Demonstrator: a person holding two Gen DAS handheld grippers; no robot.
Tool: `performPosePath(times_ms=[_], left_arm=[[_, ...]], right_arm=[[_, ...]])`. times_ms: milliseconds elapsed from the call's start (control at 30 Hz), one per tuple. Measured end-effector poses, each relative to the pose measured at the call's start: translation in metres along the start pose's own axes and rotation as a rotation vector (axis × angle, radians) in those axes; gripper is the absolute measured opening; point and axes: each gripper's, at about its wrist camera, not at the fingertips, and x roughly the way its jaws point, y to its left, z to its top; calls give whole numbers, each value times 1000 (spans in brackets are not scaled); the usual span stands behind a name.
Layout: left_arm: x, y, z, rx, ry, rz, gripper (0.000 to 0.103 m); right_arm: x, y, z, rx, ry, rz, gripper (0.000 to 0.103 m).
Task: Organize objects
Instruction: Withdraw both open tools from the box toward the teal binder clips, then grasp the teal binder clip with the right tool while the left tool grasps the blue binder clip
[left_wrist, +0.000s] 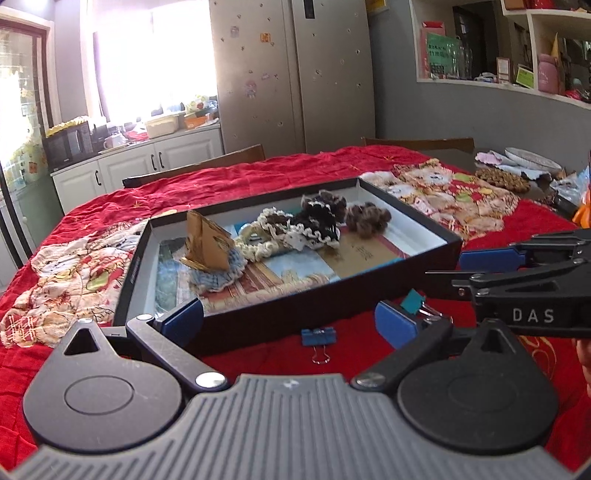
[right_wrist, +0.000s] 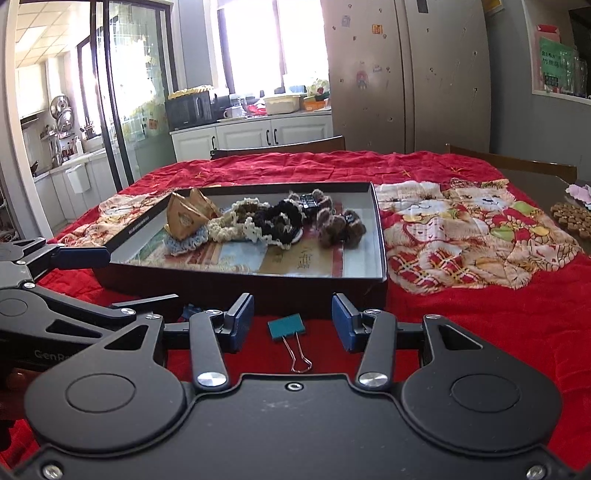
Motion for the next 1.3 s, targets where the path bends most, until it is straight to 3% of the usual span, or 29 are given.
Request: performPosePath(times_ms=[167, 467, 933, 1033, 1200, 1300], left_arm=[[8, 0, -7, 4, 29, 2, 102], [26, 0, -19, -6, 89, -7, 92], [40, 5, -19, -90, 131, -16, 83], [39, 2, -19, -88, 128, -11, 79], [38, -1, -18, -79, 123, -7, 68], [37, -2, -18, -78, 121, -12, 64]], right_arm=[[4, -3, -6, -11, 17, -9, 45], [21, -5, -20, -16, 81, 6, 45], [38, 3, -11, -63, 92, 3, 45], [40, 4, -11, -73, 96, 1, 40], [43, 3, -12, -80, 104, 1, 24], [42, 2, -12, -76, 102, 2, 24]])
